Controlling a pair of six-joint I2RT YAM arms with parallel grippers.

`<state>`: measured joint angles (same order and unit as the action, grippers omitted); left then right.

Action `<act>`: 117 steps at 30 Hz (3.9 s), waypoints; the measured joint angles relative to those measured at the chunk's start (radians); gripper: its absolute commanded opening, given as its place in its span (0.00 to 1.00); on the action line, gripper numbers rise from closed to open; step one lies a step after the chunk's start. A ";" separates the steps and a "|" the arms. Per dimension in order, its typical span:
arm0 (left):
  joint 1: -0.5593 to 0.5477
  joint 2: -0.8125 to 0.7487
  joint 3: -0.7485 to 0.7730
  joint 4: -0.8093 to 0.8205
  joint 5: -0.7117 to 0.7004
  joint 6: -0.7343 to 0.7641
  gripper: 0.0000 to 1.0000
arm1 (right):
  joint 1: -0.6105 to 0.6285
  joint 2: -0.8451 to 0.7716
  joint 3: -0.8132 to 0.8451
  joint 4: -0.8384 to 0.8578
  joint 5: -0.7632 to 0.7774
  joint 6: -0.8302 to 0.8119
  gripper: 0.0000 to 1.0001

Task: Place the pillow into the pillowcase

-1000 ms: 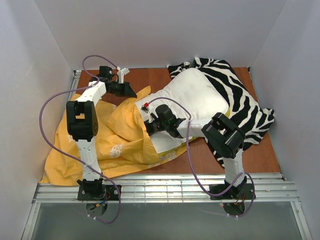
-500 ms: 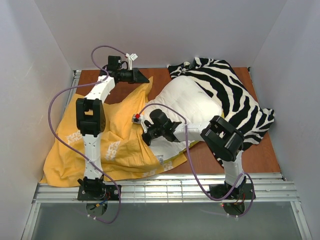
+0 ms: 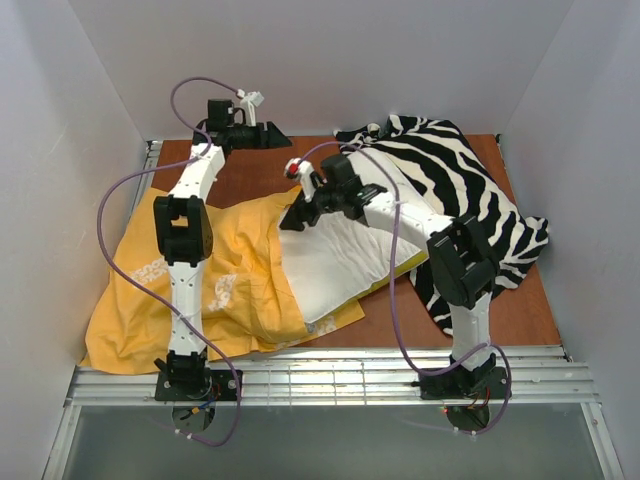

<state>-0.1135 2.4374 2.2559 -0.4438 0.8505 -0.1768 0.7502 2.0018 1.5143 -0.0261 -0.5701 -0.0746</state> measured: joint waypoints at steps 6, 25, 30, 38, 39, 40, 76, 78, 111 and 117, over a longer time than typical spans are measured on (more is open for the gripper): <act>0.094 -0.145 -0.090 -0.104 -0.180 0.099 0.74 | -0.132 -0.109 0.003 -0.257 0.107 -0.201 0.82; 0.036 -0.783 -1.151 -0.280 -0.373 0.156 0.43 | -0.055 -0.378 -0.363 -0.607 0.174 -0.377 0.82; 0.011 -0.461 -0.807 -0.328 -0.337 0.112 0.34 | -0.055 -0.355 -0.369 -0.595 0.171 -0.374 0.80; 0.018 -0.036 -0.119 -0.277 -0.290 0.119 0.62 | -0.064 -0.187 -0.208 -0.491 0.182 -0.317 0.80; 0.021 -0.039 -0.108 -0.277 -0.294 0.130 0.63 | -0.063 -0.187 -0.198 -0.481 0.192 -0.312 0.80; 0.026 -0.061 -0.113 -0.278 -0.300 0.143 0.64 | -0.063 -0.190 -0.192 -0.468 0.209 -0.307 0.81; -0.068 -1.238 -1.466 0.077 -0.552 0.109 0.75 | 0.135 -0.064 -0.166 -0.280 0.593 -0.440 0.57; -0.068 -1.235 -1.467 0.082 -0.552 0.109 0.75 | 0.135 -0.067 -0.169 -0.297 0.585 -0.444 0.70; -0.168 -1.210 -1.472 0.052 -0.690 0.188 0.74 | 0.032 -0.045 -0.145 -0.320 0.530 -0.528 0.01; -0.230 -1.165 -1.439 0.066 -0.777 0.207 0.72 | 0.024 -0.045 -0.116 -0.357 0.469 -0.491 0.01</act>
<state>-0.3435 1.2720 0.8173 -0.3775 0.0738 0.0303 0.7746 1.9568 1.3987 -0.3832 -0.1009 -0.5659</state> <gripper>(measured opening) 0.734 0.039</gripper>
